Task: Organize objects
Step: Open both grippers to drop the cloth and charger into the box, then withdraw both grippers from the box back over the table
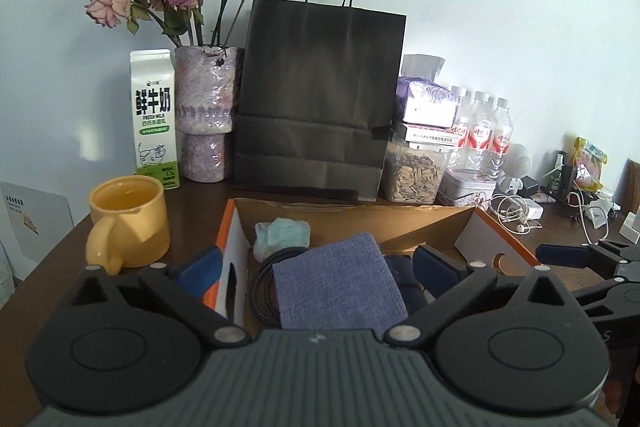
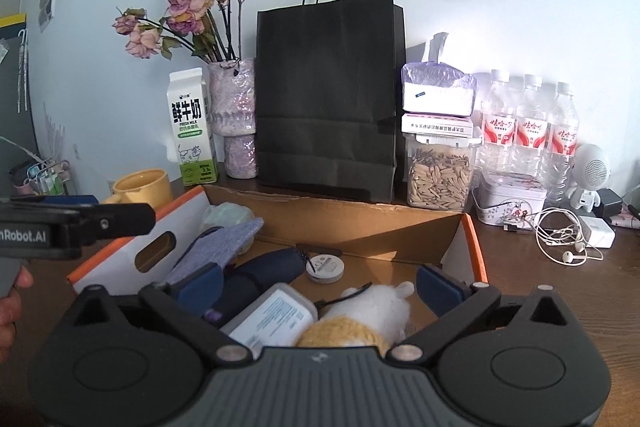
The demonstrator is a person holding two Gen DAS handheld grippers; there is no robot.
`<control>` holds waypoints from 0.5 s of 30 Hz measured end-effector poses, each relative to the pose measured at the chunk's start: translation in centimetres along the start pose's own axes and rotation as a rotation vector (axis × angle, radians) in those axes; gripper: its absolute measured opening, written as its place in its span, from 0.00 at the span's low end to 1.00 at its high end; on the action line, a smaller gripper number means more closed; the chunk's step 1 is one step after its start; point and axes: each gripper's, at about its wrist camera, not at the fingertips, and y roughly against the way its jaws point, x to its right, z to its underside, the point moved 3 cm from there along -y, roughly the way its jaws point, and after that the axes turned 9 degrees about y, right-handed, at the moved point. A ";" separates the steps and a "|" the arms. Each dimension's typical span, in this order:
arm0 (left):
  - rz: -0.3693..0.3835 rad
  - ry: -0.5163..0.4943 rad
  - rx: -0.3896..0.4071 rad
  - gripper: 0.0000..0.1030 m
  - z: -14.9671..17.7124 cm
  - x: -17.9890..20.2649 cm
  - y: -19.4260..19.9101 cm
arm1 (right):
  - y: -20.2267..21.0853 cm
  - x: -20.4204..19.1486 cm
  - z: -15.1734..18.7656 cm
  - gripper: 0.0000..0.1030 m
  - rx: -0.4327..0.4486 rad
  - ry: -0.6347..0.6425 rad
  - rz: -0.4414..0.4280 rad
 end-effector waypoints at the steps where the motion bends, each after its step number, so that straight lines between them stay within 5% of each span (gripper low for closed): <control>1: -0.004 -0.002 -0.002 1.00 0.1 -0.2 0.4 | 0.6 -0.1 0.2 1.00 -0.001 0.002 0.002; 15: -0.051 -0.007 -0.151 1.00 6.2 -2.1 3.9 | 5.9 -1.4 6.5 0.98 -0.111 0.019 0.024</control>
